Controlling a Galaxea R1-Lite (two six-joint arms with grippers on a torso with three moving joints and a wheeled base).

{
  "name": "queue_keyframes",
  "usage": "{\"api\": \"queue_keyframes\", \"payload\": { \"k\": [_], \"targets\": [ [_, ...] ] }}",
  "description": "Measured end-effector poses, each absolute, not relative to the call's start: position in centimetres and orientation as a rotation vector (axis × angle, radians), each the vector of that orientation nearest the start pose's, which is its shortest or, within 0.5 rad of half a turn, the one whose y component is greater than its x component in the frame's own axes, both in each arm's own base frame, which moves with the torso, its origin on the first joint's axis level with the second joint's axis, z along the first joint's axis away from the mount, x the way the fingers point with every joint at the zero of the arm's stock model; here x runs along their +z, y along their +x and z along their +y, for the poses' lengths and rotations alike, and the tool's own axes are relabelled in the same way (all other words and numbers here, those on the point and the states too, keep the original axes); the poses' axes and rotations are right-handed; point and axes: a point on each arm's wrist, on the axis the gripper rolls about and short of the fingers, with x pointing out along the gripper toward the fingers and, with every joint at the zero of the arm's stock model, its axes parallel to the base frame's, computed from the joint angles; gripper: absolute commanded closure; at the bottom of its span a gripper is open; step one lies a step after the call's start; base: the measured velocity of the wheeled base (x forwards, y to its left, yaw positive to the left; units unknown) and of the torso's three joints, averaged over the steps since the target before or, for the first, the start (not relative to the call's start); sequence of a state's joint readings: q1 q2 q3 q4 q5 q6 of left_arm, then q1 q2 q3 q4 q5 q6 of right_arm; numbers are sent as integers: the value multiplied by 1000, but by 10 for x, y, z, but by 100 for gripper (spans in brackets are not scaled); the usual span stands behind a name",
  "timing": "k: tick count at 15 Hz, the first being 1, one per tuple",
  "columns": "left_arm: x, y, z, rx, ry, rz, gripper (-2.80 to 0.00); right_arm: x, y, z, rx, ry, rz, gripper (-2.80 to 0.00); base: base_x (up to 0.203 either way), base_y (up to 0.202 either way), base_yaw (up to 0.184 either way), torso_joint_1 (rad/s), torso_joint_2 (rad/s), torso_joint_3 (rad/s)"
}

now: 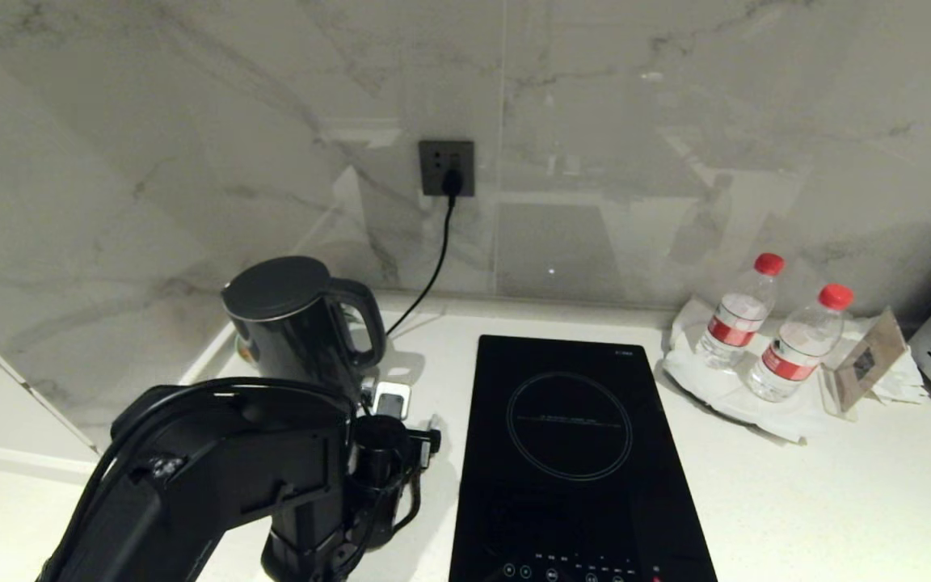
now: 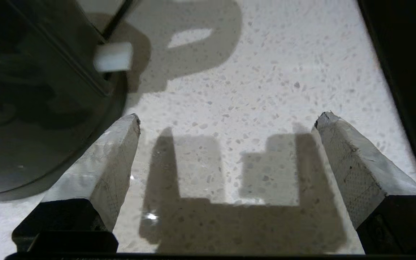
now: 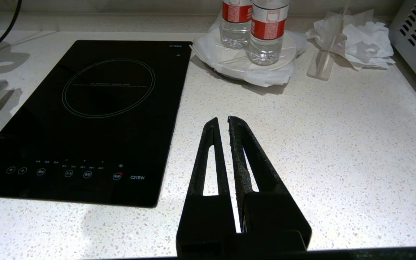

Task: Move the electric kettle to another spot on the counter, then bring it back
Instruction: Pick up the kettle

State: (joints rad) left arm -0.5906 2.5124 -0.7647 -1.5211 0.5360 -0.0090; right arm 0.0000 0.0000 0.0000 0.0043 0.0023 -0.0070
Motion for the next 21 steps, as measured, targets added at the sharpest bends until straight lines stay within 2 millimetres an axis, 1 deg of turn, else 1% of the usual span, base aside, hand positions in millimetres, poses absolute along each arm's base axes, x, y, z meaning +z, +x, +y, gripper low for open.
{"api": "queue_keyframes", "payload": {
  "k": [2,5,7,10,13,16,19,21],
  "targets": [
    [-21,318,-200,-54,95,189,-280,75,-23,0,3,-7,4,0,0,0,0,0,0,0],
    [-1,299,-195,-74,76,196,-280,75,-23,0,3,-8,5,0,0,0,0,0,0,0],
    [8,286,-189,-83,75,210,-280,75,-23,0,3,-7,5,0,0,0,0,0,0,0],
    [23,276,-183,-85,59,197,-280,75,-23,0,3,-8,5,0,0,0,0,0,0,0],
    [47,279,-187,-93,27,120,-280,75,-23,0,3,-9,5,0,0,0,0,0,0,0],
    [65,286,-199,-106,-15,45,-280,75,-23,0,3,-9,4,0,0,0,0,0,0,0],
    [75,296,-210,-106,-32,17,-280,75,-23,0,3,-8,5,0,0,0,0,0,0,0],
    [77,306,-211,-93,-36,9,-280,75,-23,0,2,-8,5,0,0,0,0,0,0,0]
  ]
}}
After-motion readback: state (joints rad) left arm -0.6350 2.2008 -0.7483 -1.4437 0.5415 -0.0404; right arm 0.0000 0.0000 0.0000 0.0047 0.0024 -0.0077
